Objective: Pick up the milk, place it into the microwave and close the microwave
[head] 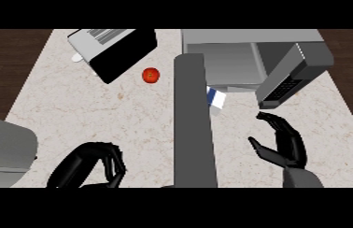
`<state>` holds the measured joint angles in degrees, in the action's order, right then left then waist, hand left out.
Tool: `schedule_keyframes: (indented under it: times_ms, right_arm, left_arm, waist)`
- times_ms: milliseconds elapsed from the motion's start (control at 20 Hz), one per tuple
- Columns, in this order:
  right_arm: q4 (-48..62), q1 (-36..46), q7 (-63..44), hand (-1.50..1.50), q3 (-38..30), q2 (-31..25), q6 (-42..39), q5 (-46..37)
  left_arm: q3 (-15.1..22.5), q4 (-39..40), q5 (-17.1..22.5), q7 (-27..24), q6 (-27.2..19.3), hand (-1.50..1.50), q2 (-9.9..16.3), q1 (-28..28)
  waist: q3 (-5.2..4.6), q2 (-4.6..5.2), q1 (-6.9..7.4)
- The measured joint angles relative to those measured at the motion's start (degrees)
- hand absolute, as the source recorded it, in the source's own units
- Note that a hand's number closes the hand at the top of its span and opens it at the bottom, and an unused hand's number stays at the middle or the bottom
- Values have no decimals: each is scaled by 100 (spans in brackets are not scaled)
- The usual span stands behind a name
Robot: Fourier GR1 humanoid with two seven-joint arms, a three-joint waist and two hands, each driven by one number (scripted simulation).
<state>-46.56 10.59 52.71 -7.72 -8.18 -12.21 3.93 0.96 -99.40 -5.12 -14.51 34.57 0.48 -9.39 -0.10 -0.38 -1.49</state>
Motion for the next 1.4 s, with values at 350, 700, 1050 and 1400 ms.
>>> schedule_keyframes:
  times_ms: [350, 700, 1050, 1400]
  right_arm:
    - [-1347, -758, -699, -150, -264, -392, -471, 684]
    - [-1993, -1130, -840, -150, -415, -715, -625, 805]
    - [-2766, -1408, -1169, -150, -550, -960, -914, 1157]
    - [-3243, -1219, -1607, -150, -446, -1144, -1252, 1474]
  left_arm:
    - [708, 808, -557, -8, -775, 150, -38, 1030]
    - [1897, 1907, -796, -158, -1896, 150, -17, 2088]
    - [3178, 3041, -401, -125, -3235, 150, 21, 3094]
    - [4347, 3857, 671, 284, -4013, -150, 92, 3914]
  waist:
    - [4, 23, 43]
    - [6, 34, 32]
    - [5, 31, -48]
    - [1, 71, -276]
